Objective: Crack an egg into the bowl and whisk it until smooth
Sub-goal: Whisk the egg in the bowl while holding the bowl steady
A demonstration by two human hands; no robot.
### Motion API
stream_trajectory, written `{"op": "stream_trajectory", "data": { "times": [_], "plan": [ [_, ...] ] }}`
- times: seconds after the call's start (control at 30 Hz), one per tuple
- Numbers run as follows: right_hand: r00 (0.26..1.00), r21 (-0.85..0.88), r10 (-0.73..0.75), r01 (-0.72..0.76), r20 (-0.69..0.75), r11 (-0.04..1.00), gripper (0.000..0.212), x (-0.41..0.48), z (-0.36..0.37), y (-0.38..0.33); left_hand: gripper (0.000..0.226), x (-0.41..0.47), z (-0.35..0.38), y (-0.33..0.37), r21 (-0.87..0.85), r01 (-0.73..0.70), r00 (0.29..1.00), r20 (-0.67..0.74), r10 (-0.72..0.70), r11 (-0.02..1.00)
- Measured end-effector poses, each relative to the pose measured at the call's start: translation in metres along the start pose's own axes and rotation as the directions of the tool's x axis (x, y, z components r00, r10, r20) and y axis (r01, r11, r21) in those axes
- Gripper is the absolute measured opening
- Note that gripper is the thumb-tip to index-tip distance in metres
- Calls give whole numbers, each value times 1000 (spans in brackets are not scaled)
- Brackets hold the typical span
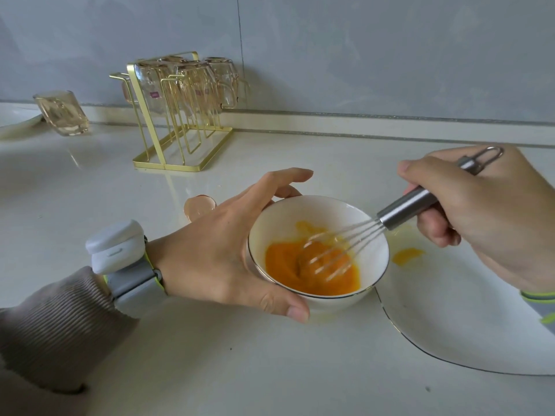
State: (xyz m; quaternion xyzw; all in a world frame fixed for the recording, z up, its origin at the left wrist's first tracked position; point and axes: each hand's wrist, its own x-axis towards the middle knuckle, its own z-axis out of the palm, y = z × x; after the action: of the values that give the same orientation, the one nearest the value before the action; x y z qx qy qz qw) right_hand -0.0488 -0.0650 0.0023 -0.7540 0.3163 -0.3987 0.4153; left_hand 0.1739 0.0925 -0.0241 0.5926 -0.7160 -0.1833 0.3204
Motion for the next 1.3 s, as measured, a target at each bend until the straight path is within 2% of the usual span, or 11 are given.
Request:
{"op": "stream_trajectory", "data": {
  "times": [0.1, 0.2, 0.33, 0.47, 0.57, 0.7, 0.8, 0.93, 1.2, 1.3],
  "plan": [
    [1000, 40, 11, -11, -1, 999, 41, -1, 1, 0, 124, -1, -1, 0, -2, 6, 1000, -1, -6, 1000],
    [1000, -23, -7, 7, -25, 1000, 39, 0, 0, 1, 123, -1, -1, 1, -1, 9, 1000, 0, -9, 1000],
    [999, 35, 39, -39, 7, 999, 42, 1, 0, 0, 124, -1, 0, 1, 1, 3, 1000, -2, -3, 1000],
    [1000, -20, 15, -15, -12, 1000, 40, 1, 0, 1, 126, -1, 0, 0, 7, 4, 1000, 0, -4, 1000],
    [999, 31, 38, -38, -2, 999, 42, 1, 0, 1, 123, -1, 0, 1, 2, 12, 1000, -1, -12, 1000],
    [1000, -40, -6, 5, -25, 999, 39, 1, -1, 2, 122, -1, -1, 0, -3, 9, 1000, 3, -9, 1000],
    [1000, 23, 13, -13, -9, 1000, 41, 0, -1, 1, 122, -1, -1, 0, -5, 13, 1000, 2, -13, 1000],
    [1000, -19, 7, -8, -11, 1000, 39, 1, 0, 0, 123, -1, -1, 0, 1, 5, 1000, 1, -5, 1000],
    [999, 34, 32, -33, 33, 999, 39, 1, 0, -1, 122, -1, -1, 1, 5, 10, 1000, 0, -10, 1000],
    [1000, 26, -6, 6, -8, 1000, 40, 0, 0, -1, 122, -1, -1, 1, 0, 7, 1000, 4, -7, 1000]
  ]
}}
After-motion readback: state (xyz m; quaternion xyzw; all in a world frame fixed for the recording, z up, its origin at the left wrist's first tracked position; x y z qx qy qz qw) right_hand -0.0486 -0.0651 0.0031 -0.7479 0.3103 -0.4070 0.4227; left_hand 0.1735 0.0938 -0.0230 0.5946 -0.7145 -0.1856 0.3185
